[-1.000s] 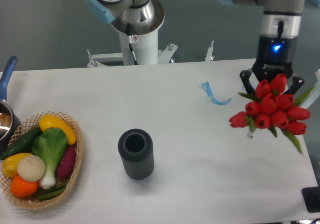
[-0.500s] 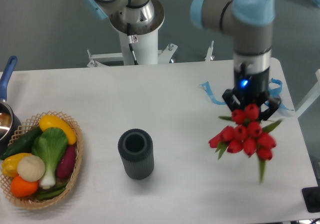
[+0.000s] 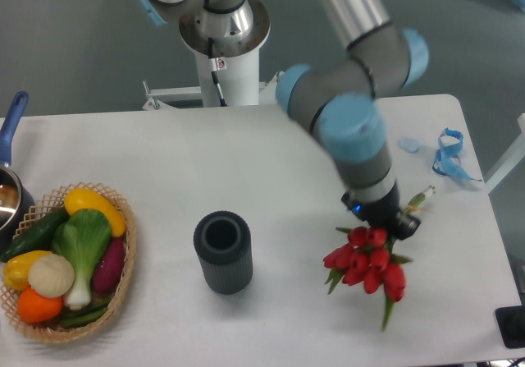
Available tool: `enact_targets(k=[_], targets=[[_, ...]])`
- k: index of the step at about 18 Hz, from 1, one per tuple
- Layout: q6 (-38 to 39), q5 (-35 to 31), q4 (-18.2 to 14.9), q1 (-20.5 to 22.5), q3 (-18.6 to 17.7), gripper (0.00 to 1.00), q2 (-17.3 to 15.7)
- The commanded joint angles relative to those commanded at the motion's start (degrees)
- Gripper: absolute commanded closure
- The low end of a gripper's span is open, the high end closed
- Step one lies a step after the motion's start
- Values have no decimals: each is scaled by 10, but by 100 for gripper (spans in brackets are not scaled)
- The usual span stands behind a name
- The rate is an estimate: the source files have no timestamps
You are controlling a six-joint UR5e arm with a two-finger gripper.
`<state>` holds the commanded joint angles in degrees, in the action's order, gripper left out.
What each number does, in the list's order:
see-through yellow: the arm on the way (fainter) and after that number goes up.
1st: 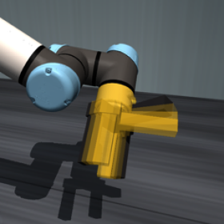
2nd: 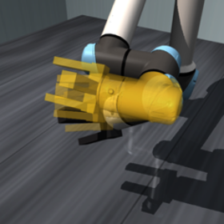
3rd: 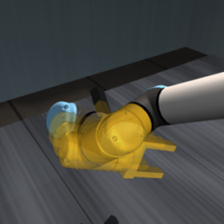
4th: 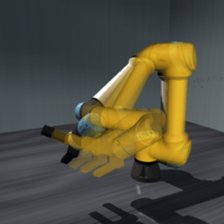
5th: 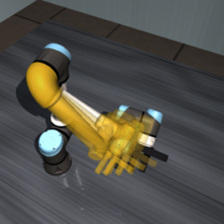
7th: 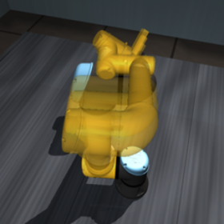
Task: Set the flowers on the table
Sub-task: 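Swing the held tulips over the table beside the black cup and lower, then open the gripper to release the tulips onto the table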
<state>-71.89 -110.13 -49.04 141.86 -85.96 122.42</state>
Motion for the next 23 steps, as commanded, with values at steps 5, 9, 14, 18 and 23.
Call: enact_targets(k=[5,9,14,18,23], targets=[[0,7,1,-9,15,69,35],[3,4,4,-23,31,69,63],[4,9,7,-27,34,47,63],[2,14,9,-27,35,0,27],[0,48,2,12,44,0,-53]])
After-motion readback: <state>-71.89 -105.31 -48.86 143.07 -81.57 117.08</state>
